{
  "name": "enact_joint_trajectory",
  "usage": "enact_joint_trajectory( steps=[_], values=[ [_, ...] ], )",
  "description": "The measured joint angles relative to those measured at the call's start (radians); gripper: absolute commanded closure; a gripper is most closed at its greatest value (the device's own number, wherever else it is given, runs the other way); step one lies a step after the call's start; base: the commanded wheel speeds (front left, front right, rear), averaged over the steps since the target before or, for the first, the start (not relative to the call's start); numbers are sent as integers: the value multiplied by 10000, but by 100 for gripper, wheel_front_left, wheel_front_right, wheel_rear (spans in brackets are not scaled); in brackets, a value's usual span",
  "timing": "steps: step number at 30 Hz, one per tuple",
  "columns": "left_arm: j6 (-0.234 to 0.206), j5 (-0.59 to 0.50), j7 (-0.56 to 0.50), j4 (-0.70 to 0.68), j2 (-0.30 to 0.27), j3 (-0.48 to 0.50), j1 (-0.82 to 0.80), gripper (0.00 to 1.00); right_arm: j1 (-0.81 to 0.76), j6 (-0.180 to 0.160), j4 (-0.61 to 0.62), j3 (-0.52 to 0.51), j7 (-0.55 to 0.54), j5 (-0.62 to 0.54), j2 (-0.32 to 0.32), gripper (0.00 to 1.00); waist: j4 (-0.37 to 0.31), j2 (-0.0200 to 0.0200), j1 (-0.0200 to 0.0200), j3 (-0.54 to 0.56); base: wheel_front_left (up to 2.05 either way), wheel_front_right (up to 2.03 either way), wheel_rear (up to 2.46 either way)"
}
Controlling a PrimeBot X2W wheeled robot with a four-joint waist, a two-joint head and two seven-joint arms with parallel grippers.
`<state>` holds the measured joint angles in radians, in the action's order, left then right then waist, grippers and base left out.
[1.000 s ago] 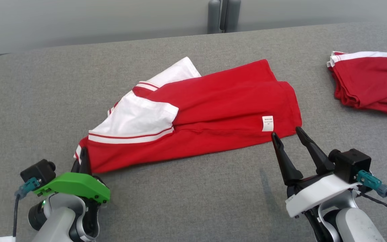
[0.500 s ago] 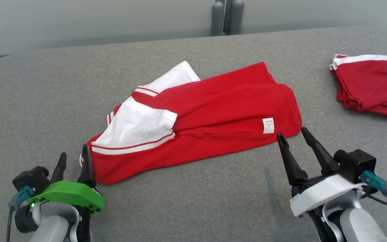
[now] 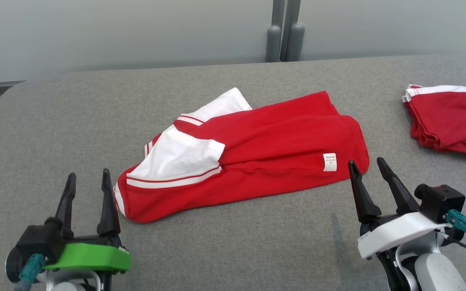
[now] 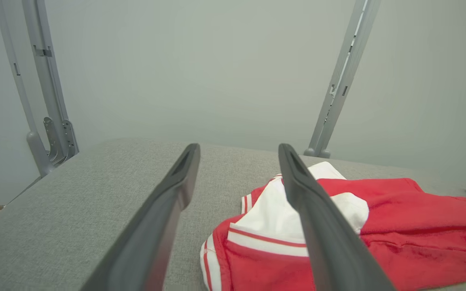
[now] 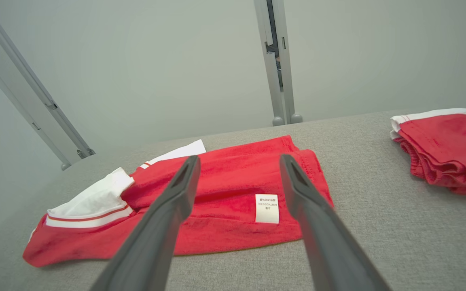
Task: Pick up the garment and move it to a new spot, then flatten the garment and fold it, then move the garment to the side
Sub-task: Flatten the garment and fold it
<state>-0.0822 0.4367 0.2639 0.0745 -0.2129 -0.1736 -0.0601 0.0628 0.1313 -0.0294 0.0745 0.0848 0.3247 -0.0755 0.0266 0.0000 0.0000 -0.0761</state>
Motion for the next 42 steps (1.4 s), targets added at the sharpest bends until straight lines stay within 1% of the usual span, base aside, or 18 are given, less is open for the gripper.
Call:
enact_joint_trajectory(
  steps=[4,9,14,19,24,34,38,42],
  values=[
    [487,-529,0,115,113,111,473,0,-133,0,-253,-86,259,6,56,0,170,0,0,223,0,0,0],
    [759,-819,2,408,176,355,966,0,-392,0,-577,-192,608,-42,102,0,338,0,0,515,0,0,0],
    [1039,-1066,0,750,98,424,1349,0,-573,0,-861,-318,855,-136,140,0,479,0,0,730,0,0,0],
    [1139,-1154,0,1001,63,472,1572,0,-802,0,-1145,-485,886,-339,159,0,572,0,0,845,0,0,0],
    [1244,-1175,0,1195,31,522,1657,0,-837,0,-1273,-556,890,-410,161,0,489,0,0,812,0,0,0],
    [1277,-1267,0,1220,94,621,1642,0,-777,0,-1281,-487,917,-380,180,0,361,0,0,707,0,0,0],
    [1365,-1298,0,1312,100,564,1522,0,-753,0,-1262,-497,884,-384,182,0,370,0,-1,653,0,0,0],
    [1586,-1384,-138,1430,2,259,1048,0,-645,0,-1104,-533,763,-464,130,0,406,0,0,572,0,0,0]
  ],
)
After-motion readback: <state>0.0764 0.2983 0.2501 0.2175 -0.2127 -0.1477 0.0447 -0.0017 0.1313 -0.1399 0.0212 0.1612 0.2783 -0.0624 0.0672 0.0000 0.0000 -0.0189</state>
